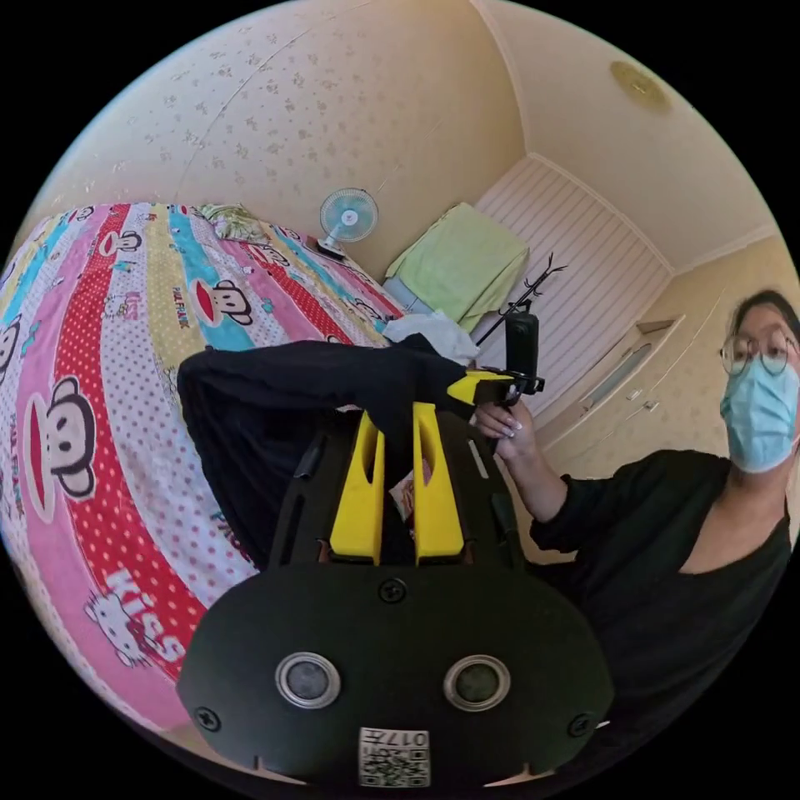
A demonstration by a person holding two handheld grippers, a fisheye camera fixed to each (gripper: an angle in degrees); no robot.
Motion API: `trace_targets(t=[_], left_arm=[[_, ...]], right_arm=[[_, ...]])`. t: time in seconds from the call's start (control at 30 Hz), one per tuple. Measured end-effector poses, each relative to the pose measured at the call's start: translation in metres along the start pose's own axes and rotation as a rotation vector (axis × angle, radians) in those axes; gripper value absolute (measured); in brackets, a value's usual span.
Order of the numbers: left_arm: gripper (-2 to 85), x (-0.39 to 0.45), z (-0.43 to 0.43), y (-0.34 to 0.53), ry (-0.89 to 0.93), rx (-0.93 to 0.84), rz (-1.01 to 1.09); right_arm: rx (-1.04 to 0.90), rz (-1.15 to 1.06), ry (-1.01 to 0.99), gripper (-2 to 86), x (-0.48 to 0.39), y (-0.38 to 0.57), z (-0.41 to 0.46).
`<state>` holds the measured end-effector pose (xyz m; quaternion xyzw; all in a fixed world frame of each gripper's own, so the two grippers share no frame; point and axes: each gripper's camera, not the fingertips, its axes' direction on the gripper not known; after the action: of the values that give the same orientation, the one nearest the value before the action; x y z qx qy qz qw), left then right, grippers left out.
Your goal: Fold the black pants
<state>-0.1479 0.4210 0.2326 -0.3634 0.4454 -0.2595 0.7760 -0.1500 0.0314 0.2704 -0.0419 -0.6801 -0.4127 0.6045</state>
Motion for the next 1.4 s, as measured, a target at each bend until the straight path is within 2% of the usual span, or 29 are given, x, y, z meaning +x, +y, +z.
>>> trace_targets(t=[0.07,0.2,0.3,0.4,0.47,0.63,0.77,0.93,1.03,1.3,1.4], left_arm=[[5.5,0.015,0.004,0.048,-0.010,-0.002,-0.013],[6.1,0.017,0.018,0.104,-0.070,-0.058,-0.058],[8.0,-0.016,0.032,0.123,-0.076,-0.148,-0.211],[10.1,-0.043,0.009,0.114,0.074,-0.107,-0.274],[12.6,-0.057,-0.024,0.102,0.139,-0.061,-0.324],[17.2,-0.072,-0.100,0.081,-0.080,0.109,-0.345],[20.8,-0.125,-0.113,0.048,0.027,0.118,-0.460],[23.1,-0.167,-0.116,0.028,-0.047,0.135,-0.555],[23.7,-0.177,-0.122,0.037,0.011,0.193,-0.588],[25.0,-0.175,-0.154,0.043,0.160,0.187,-0.587],[27.8,-0.191,-0.165,0.034,0.303,0.195,-0.640]], right_arm=[[-0.013,-0.012,0.014,1.8,-0.012,0.036,0.009],[-0.066,0.117,-0.021,2.9,0.001,0.108,0.041],[-0.120,0.246,-0.061,4.4,0.036,0.142,0.070],[-0.050,0.319,-0.244,7.1,0.064,0.145,0.057],[-0.004,0.338,-0.234,9.5,0.072,0.140,0.037],[0.092,0.404,-0.122,18.0,0.099,0.125,-0.012],[0.160,0.461,-0.187,22.5,0.144,0.109,-0.013],[0.182,0.588,-0.265,28.1,0.199,0.104,0.026],[0.211,0.603,-0.328,28.7,0.206,0.108,0.046],[0.312,0.653,-0.403,28.9,0.205,0.129,0.049],[0.287,0.669,-0.457,28.3,0.219,0.124,0.054]])
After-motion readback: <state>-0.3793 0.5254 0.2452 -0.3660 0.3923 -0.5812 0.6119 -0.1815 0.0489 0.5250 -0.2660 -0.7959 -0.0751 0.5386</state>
